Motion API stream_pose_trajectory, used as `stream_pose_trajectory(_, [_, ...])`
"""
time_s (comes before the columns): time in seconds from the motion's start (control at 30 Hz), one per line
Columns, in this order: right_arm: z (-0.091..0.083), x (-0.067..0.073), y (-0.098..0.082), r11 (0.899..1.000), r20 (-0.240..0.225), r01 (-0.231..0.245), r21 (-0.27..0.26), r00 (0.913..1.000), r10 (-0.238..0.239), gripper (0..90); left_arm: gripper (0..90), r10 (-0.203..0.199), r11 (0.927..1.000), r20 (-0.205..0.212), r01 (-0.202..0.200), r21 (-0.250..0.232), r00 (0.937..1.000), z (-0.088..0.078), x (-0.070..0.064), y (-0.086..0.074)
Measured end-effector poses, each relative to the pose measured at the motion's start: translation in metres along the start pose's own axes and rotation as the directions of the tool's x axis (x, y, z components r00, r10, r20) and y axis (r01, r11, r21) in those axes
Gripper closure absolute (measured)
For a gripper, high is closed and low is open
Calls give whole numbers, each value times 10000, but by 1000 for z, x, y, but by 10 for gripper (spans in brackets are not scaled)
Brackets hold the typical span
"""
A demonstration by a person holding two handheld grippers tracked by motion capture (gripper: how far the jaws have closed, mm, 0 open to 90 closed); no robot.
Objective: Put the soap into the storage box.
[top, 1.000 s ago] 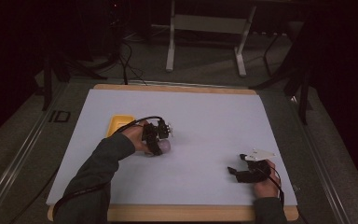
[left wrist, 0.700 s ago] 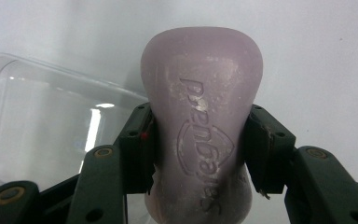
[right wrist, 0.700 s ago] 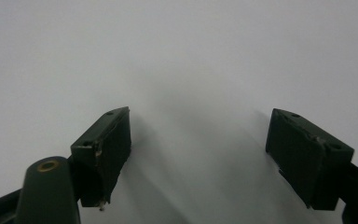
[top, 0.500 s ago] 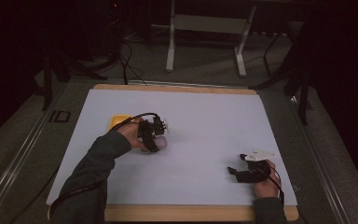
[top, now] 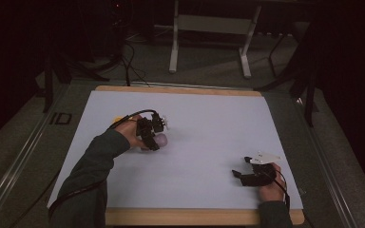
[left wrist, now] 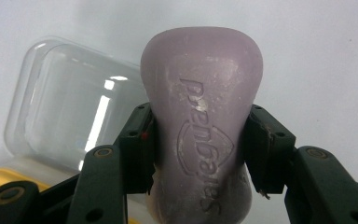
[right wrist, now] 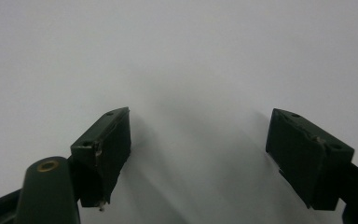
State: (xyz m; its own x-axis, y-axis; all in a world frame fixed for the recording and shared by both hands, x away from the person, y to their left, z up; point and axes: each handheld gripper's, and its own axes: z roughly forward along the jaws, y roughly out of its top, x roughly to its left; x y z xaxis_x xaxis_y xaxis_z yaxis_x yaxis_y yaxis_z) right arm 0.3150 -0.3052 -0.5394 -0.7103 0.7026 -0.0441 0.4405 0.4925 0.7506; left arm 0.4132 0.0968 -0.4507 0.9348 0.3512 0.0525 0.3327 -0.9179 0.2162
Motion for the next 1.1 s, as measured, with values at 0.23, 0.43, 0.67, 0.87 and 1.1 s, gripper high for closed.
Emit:
stream_pose_trajectory(0.23, [0, 0, 0, 10000, -3, 14, 4, 10000, -14, 216, 499, -229, 9997, 1, 229, 47, 9997, -3, 7, -4])
stream_pose_trajectory(0.43, [-1, 0, 0, 10000, -8, 24, -84, 10000, -24, 214, 499, -490, 9988, 15, 490, 15, 9988, -4, 11, -9])
stream_pose_trajectory(0.67, [-1, 0, 0, 10000, -3, 39, -90, 10000, -39, 214, 499, -748, 9971, 74, 749, -134, 9972, -3, 17, -14])
stream_pose_trajectory(0.87, [0, 0, 0, 10000, -5, 54, -77, 10000, -54, 214, 499, -1070, 9940, 155, 1073, -224, 9941, -4, 22, -19])
stream_pose_trajectory(1.1, [0, 0, 0, 10000, -6, 87, -47, 10000, -87, 214, 499, -1168, 9928, 167, 1172, -258, 9930, -7, 26, -22])
